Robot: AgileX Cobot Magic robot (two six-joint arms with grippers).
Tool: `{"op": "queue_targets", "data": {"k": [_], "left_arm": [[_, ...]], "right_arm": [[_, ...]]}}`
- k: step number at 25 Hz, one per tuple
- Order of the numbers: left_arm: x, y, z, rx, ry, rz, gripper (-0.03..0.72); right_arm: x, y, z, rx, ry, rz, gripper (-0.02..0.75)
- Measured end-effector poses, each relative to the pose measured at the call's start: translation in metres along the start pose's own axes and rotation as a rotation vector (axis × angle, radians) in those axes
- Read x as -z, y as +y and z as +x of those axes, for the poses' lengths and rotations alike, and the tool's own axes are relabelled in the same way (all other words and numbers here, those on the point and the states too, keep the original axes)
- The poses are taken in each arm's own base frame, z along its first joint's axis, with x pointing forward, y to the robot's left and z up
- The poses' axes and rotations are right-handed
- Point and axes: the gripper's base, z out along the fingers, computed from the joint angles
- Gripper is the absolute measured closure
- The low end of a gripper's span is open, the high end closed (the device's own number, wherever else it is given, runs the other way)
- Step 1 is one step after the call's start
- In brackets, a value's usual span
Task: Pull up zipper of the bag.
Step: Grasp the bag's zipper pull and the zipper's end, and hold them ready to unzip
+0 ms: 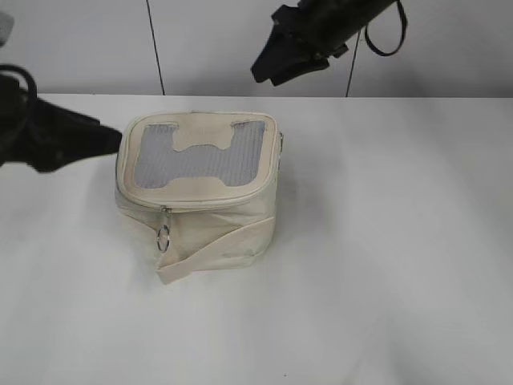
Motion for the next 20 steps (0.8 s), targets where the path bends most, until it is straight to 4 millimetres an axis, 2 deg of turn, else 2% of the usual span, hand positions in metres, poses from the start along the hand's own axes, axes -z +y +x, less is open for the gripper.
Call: {"op": "queue_targets", "data": {"k": [2,4,6,9,12,14,16,20], "left_arm": [[-0.009,0.017,-0.024,-0.029,-0.005,0.036,0.342],[-0.027,0.032,-0.043,-0.057,0.031,0.092,0.347],[-0.046,0.046,-0.061,-0.078,0.053,0.144,0.35],[-0.072,0.064,-0.091,-0.1,0.042,0.212,0.34],[-0.097,0.076,-0.109,-0.095,0.061,0.292,0.305],[-0.116,0.081,-0.113,-0.098,0.104,0.341,0.286],[-0.136,0.079,-0.115,-0.121,0.159,0.396,0.279],[-0.162,0.061,-0.116,-0.216,0.261,0.455,0.276]], "right_arm": [[0.011,-0.012,0.013,-0.062,0.003,-0.006,0.427],[0.02,-0.022,0.037,-0.129,-0.031,-0.006,0.464],[0.038,-0.023,0.063,-0.15,-0.135,0.036,0.484],[0.05,-0.015,0.109,-0.146,-0.267,0.114,0.486],[0.047,-0.008,0.141,-0.121,-0.33,0.124,0.407],[0.041,-0.008,0.153,-0.119,-0.324,0.118,0.287],[0.039,-0.008,0.158,-0.112,-0.315,0.119,0.205],[0.038,-0.009,0.16,-0.095,-0.313,0.134,0.172]]}}
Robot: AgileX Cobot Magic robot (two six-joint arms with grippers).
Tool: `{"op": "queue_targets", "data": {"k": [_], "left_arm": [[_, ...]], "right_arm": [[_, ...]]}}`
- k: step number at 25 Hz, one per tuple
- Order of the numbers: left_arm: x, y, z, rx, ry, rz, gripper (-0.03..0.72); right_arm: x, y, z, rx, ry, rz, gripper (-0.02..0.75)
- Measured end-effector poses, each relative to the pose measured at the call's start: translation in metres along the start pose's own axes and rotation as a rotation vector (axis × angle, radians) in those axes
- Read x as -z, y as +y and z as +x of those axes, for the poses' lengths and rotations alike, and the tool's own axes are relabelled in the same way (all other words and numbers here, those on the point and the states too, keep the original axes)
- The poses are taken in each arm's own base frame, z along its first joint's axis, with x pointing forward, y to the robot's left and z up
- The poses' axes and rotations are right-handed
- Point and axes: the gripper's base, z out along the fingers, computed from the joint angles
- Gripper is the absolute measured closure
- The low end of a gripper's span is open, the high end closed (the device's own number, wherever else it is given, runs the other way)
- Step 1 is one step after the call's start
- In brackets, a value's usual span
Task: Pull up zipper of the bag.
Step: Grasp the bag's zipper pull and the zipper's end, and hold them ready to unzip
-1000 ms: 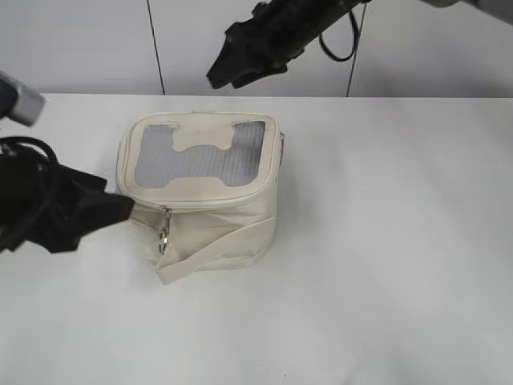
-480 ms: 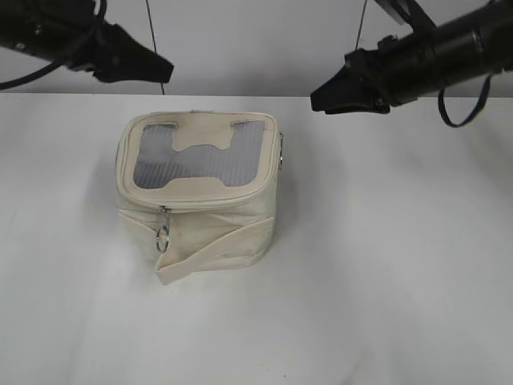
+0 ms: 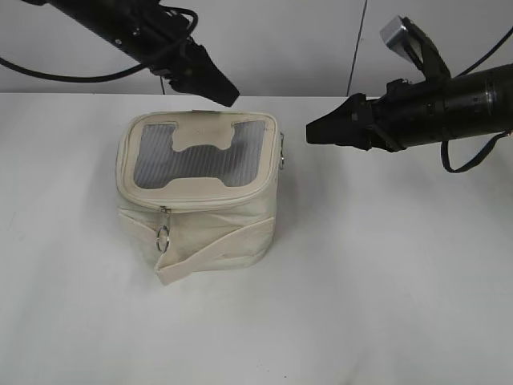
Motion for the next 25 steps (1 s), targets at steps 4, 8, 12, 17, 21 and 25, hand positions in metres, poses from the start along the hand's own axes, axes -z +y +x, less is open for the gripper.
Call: {"op": "queue_targets", "data": {"k": [4,8,12,17,21,25], "left_arm": [[-0.017,-0.005,-0.004,-0.033,0.053,0.013,0.276],[-0.022,0.0,0.005,-0.032,0.122,0.0,0.276],[-0.027,0.004,0.01,-0.009,0.141,-0.01,0.291],[-0.03,0.005,0.012,-0.008,0.159,-0.004,0.581],[-0.031,0.005,0.012,-0.006,0.162,-0.004,0.642],[-0.031,0.005,0.012,-0.005,0.161,-0.003,0.642]], "right_arm": [[0.0,-0.002,0.0,0.006,-0.002,0.022,0.169],[0.0,-0.003,0.0,0.027,-0.005,0.036,0.169],[-0.001,-0.004,0.0,0.045,-0.006,0.037,0.169],[-0.015,-0.016,0.012,0.06,0.039,0.038,0.17],[-0.027,-0.025,0.021,0.099,0.049,0.024,0.185],[-0.034,-0.028,0.024,0.111,0.028,0.006,0.195]]}}
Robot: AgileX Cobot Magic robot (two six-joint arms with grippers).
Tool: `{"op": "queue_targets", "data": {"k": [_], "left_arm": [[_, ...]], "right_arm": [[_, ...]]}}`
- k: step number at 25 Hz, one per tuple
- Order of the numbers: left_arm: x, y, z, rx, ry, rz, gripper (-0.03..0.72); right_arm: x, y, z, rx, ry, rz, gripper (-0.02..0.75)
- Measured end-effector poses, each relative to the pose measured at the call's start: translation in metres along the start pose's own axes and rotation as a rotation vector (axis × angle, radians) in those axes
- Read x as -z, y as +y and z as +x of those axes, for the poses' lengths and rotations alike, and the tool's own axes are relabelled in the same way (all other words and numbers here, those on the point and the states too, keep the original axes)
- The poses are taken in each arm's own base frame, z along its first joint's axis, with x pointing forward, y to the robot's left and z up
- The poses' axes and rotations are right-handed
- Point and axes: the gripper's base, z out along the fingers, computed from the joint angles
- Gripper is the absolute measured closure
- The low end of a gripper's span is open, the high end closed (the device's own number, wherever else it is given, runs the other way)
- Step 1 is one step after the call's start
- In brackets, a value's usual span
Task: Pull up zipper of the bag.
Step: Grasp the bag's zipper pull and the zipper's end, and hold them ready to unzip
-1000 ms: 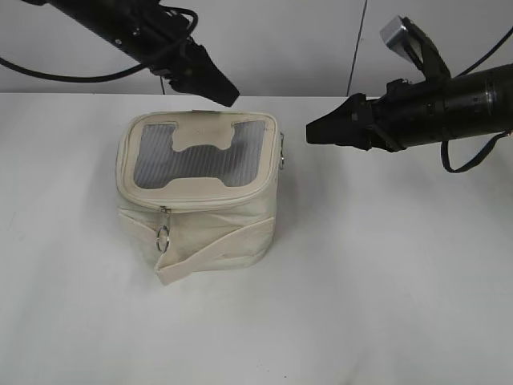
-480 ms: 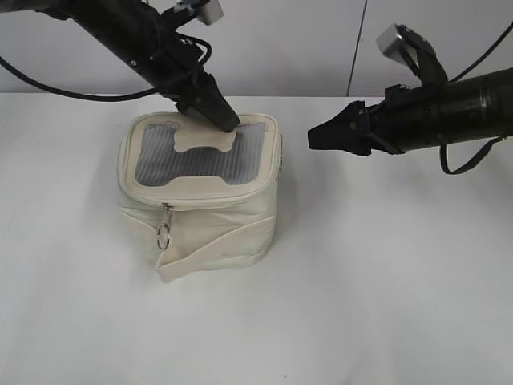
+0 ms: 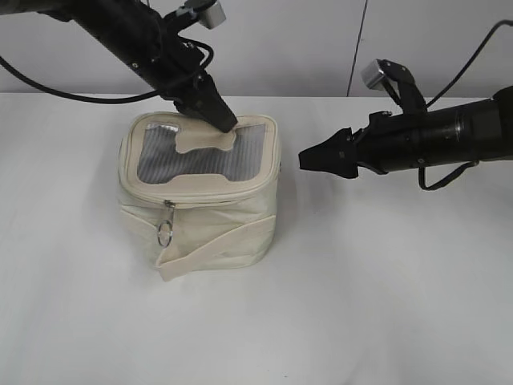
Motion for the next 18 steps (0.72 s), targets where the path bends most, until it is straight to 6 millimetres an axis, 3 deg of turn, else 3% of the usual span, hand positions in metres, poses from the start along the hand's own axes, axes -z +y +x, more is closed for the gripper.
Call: {"op": "queue_targets", "data": {"k": [7,18], "left_arm": [[0.0,0.0,-0.001,0.002,-0.006,-0.001,0.643],[0.0,0.0,-0.001,0.007,-0.008,-0.003,0.644]], "right_arm": [[-0.013,0.005,0.006,0.023,0.003,-0.034,0.2],[-0.033,0.023,0.003,0.125,0.009,0.068,0.241]]}}
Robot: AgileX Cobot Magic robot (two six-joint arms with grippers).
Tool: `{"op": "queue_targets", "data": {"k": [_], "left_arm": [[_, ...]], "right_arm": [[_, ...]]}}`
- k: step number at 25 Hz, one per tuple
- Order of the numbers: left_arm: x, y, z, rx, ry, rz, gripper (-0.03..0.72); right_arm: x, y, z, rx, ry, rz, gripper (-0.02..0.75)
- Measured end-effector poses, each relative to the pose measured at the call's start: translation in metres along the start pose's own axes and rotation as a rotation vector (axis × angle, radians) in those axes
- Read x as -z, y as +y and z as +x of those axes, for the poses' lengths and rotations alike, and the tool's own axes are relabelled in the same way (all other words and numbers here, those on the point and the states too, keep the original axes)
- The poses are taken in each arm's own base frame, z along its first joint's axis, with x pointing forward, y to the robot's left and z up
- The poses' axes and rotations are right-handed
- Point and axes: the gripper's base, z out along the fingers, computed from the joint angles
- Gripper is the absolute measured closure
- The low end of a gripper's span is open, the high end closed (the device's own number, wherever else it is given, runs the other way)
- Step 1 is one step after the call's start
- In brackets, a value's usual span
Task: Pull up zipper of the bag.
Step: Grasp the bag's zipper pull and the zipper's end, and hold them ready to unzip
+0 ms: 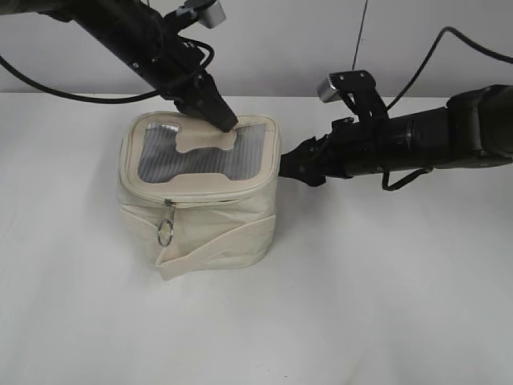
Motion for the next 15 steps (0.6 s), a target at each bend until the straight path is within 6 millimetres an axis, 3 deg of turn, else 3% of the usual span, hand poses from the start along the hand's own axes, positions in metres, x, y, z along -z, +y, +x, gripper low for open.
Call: {"op": "queue_targets", "data": {"k": [8,9,13,15], "left_arm": [[0.0,0.0,0.0,0.004,-0.001,0.0,0.644],[0.0,0.0,0.0,0.004,-0.001,0.0,0.644],[0.0,0.0,0.0,0.005,-0.001,0.0,0.644],[0.0,0.0,0.0,0.005,-0.001,0.0,0.644]], "right_arm": [[-0.024,-0.012,-0.003,0.001,-0.004,-0.009,0.309],[-0.026,-0.013,-0.002,0.0,-0.002,-0.01,0.352],[-0.029,-0.013,-0.004,0.003,-0.008,-0.02,0.655],[-0.028,-0.011,-0.003,-0.002,-0.009,-0.03,0.708]]}}
